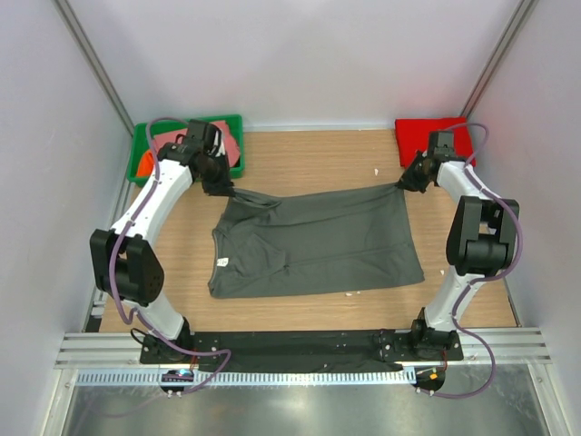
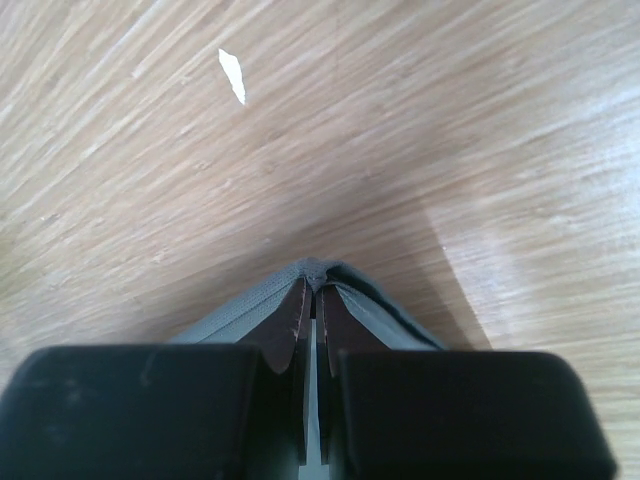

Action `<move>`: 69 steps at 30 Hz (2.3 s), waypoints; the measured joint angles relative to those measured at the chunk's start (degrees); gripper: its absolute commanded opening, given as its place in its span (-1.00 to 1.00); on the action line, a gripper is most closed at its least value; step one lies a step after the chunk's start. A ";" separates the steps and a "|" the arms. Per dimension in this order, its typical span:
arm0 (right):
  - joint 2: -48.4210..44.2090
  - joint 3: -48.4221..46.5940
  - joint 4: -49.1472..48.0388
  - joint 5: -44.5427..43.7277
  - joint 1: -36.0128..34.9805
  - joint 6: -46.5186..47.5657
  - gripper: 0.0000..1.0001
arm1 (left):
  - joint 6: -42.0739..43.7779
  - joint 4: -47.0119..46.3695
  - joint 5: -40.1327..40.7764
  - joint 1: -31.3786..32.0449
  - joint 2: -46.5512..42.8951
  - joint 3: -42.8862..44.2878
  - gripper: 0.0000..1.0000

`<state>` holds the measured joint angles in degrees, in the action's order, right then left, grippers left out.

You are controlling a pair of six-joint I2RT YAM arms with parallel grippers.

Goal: Fold and stack the t-shirts
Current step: Fold the tshirt

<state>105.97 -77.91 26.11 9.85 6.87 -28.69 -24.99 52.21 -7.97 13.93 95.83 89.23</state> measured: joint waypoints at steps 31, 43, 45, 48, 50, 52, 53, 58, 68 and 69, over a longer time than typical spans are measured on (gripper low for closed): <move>-9.29 13.11 2.51 -1.75 0.00 -0.44 -0.92 | -0.39 5.22 -6.62 3.50 -11.89 -20.15 -1.00; -15.50 20.35 4.13 -3.37 0.00 -0.39 -0.92 | -0.61 6.08 -6.14 4.09 -11.80 -22.10 -1.00; -16.28 21.31 4.31 -3.61 0.00 -0.39 -0.92 | -0.50 6.38 -5.75 4.09 -11.45 -22.14 -1.00; -17.03 22.62 4.70 -4.17 0.00 -0.37 -0.92 | -0.33 6.38 -5.42 4.09 -10.78 -22.93 -1.00; -17.25 22.99 5.07 -4.57 0.00 -0.28 -0.92 | -0.24 6.56 -5.22 4.09 -10.27 -23.61 -1.00; -17.33 23.32 5.22 -5.05 0.00 -0.15 -0.92 | -0.15 6.71 -5.09 4.09 -9.86 -24.20 -1.00; -17.35 23.52 5.20 -5.29 0.00 -0.04 -0.92 | -0.09 6.82 -5.09 4.09 -9.68 -24.37 -1.00; -17.38 24.04 5.62 -6.45 0.26 0.70 -0.92 | -0.04 6.91 -5.14 4.09 -9.53 -24.92 -1.00; -17.38 25.97 5.77 -6.78 0.48 1.40 -0.91 | 0.17 6.99 -5.38 4.09 -9.53 -27.19 -1.00; -17.38 26.05 5.75 -6.78 0.48 1.42 -0.91 | 0.22 6.99 -5.42 4.09 -9.53 -27.54 -1.00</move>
<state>88.60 -51.86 31.86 3.07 7.35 -27.27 -24.77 59.20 -13.39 18.02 86.30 61.69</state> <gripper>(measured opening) 0.064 0.006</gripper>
